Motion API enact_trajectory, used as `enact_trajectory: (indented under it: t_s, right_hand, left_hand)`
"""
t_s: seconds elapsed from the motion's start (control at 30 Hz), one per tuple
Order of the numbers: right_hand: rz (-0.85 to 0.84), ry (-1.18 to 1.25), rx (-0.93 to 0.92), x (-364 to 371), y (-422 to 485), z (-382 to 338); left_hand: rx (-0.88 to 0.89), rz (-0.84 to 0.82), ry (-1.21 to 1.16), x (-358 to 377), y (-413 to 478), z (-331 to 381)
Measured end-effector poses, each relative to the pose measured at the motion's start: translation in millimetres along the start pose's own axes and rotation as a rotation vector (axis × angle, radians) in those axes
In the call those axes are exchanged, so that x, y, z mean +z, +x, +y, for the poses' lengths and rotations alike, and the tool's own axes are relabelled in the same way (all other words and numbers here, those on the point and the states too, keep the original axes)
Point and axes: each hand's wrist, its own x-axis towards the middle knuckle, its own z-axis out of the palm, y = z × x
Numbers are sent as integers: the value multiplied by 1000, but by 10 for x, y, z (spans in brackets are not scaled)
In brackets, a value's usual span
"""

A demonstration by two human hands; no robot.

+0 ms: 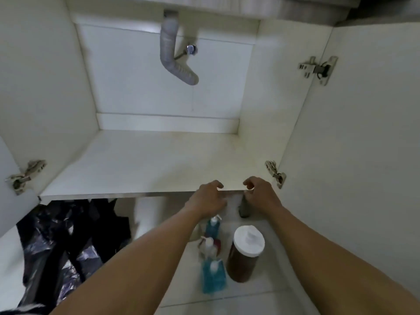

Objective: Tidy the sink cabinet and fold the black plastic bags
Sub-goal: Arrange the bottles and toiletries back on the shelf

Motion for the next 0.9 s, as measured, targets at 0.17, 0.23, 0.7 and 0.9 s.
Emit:
enact_trajectory:
  t_s: [0.17,0.23,0.7,0.9]
  right_hand:
    - [-408,-208,255,154,-391,636]
    - [-647,-233,358,172,-531,722]
    - [-667,106,238,124,-626,822]
    - [-691,430,262,-434,-150,551]
  left_hand:
    - [-37,-328,49,725,-116,-128]
    - [-16,-413,60,907,-138,-141]
    - [-34,-251,-138,1169,-42,-172]
    - [-15,-139,-546,498,156,77]
